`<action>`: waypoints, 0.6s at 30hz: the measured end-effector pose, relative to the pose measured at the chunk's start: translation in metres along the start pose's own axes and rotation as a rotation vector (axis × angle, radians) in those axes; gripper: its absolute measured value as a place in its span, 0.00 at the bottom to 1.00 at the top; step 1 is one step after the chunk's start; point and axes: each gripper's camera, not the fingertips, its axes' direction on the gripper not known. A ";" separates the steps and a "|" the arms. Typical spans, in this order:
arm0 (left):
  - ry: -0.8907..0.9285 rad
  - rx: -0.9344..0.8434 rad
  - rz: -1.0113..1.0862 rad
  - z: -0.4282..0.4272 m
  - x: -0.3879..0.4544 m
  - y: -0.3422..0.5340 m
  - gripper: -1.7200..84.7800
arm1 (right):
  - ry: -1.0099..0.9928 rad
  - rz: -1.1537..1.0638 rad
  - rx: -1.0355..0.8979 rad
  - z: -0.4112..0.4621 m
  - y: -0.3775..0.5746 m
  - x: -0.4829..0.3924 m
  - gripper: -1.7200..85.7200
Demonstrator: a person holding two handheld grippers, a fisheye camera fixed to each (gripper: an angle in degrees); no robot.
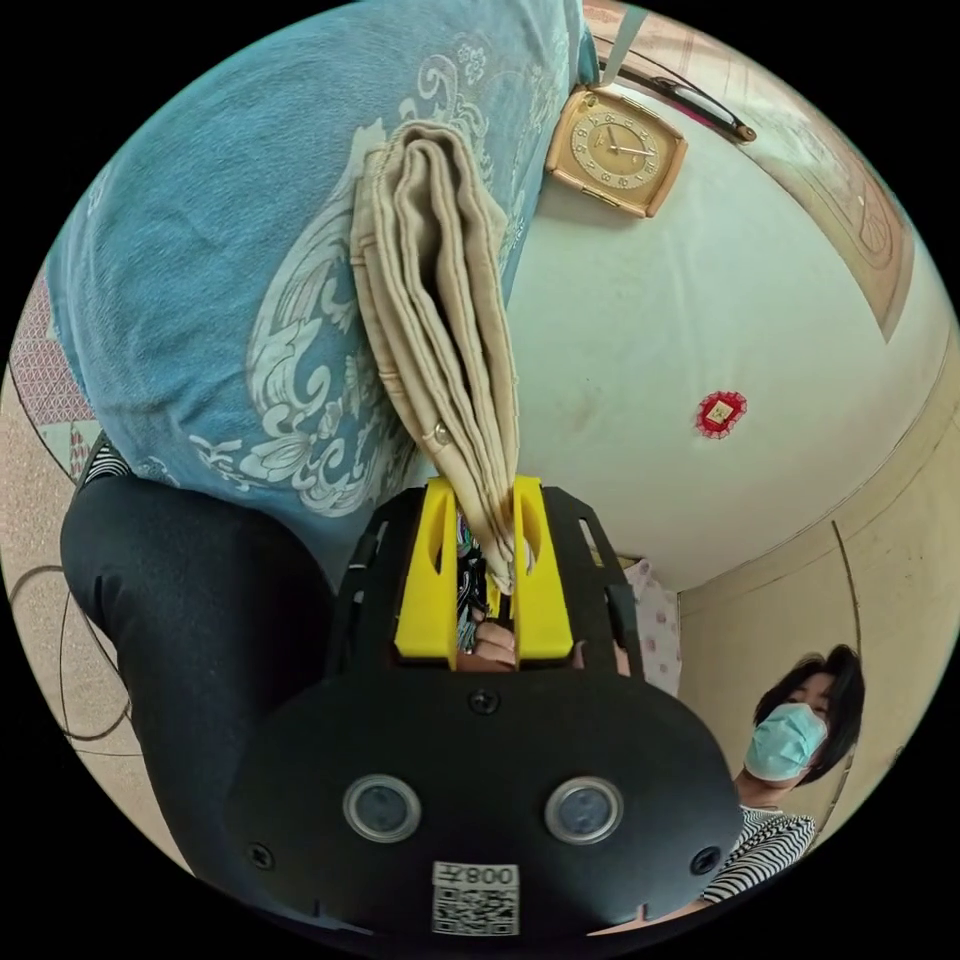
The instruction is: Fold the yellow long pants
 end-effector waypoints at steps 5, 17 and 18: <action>-0.014 0.006 -0.016 -0.013 0.000 -0.004 0.11 | -0.058 0.018 0.037 -0.001 0.016 0.016 0.10; -0.016 0.017 -0.043 -0.035 -0.022 -0.012 0.11 | -0.101 0.095 0.121 0.029 0.026 0.024 0.15; -0.022 0.015 -0.042 -0.036 -0.025 -0.012 0.11 | -0.098 0.096 0.114 0.033 0.025 0.023 0.14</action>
